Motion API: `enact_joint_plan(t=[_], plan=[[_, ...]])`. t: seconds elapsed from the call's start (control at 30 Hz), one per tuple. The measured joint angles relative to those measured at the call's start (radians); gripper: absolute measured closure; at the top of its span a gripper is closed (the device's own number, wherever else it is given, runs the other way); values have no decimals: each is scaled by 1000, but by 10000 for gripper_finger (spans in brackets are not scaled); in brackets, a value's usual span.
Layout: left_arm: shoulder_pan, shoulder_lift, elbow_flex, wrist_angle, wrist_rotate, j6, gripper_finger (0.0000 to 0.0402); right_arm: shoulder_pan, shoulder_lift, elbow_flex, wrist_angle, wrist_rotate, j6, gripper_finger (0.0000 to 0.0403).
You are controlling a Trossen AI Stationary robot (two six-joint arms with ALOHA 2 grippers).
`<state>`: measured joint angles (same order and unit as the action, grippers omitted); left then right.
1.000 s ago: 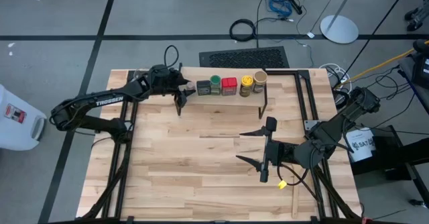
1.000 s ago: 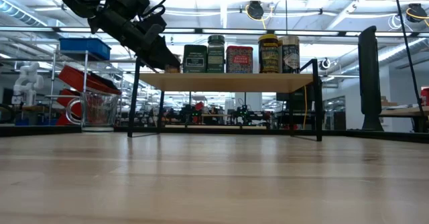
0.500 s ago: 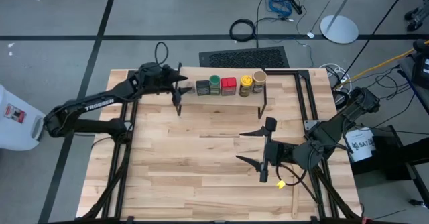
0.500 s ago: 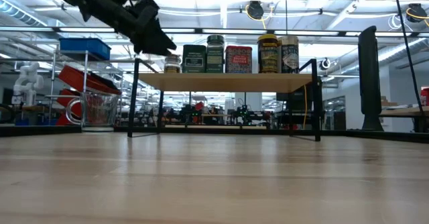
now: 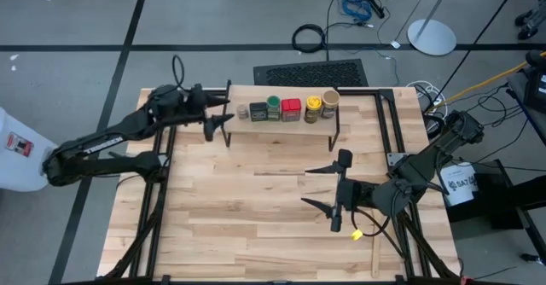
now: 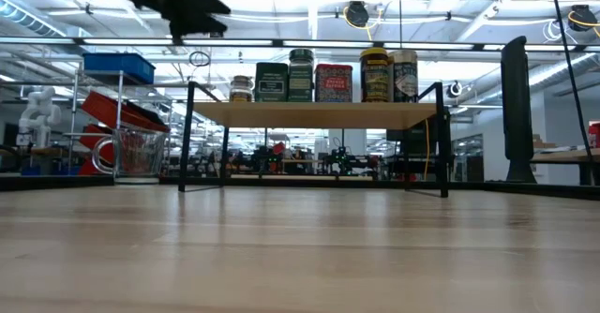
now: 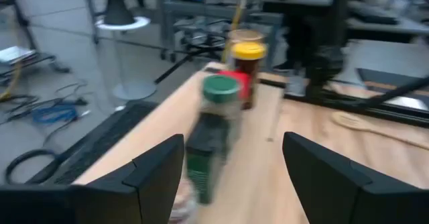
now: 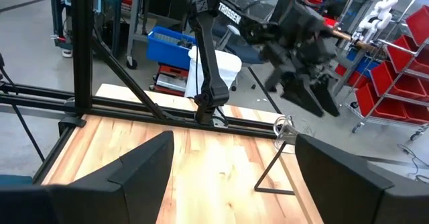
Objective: Shelf spices
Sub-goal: Return to Home Position
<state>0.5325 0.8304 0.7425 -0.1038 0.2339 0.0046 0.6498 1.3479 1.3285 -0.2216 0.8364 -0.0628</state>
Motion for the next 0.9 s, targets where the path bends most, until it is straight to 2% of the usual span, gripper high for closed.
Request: enact_joint_plan(t=[0.2,0.43,0.77,0.9], plan=[[-117,-82,0,-74,91,-27,139,-4,0,0,-80,0,47,104],[-297,-115,0,-101,78,-53,139,-36,0,0,-171,0,127,125],[-507,-114,-9,-130,-191,-41,143,-56,0,0,-263,-4,186,166],[-582,-109,-13,-134,-295,-24,175,-56,0,0,-321,-4,215,187]])
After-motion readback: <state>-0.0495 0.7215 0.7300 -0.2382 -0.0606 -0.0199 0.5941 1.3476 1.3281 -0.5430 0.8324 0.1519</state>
